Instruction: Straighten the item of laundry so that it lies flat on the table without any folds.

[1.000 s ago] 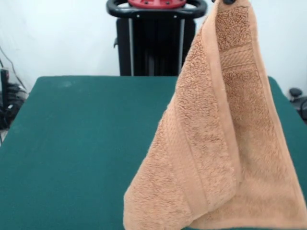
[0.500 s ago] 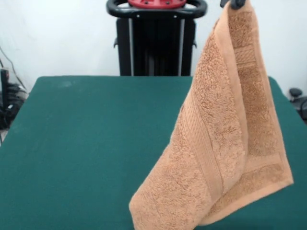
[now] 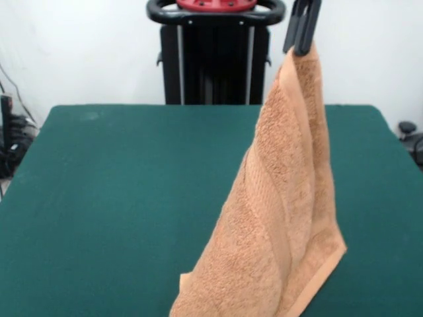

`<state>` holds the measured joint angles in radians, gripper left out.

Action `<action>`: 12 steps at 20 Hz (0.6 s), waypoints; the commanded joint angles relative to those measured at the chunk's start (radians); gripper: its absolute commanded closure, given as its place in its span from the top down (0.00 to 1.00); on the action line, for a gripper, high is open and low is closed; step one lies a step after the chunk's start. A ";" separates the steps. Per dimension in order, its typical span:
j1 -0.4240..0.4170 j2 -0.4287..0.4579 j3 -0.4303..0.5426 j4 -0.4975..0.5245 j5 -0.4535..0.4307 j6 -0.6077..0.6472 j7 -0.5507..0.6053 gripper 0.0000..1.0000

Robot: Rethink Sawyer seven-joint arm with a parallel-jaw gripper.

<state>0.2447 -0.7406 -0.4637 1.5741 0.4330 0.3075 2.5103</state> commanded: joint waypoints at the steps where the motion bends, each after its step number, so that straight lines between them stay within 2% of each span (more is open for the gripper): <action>1: 0.004 0.014 0.114 0.221 -0.015 0.008 0.132 0.00; 12: 0.099 -0.010 -0.002 0.211 0.008 0.197 0.225 0.00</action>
<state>0.2852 -0.7408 -0.4847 1.6521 0.4291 0.3255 2.5103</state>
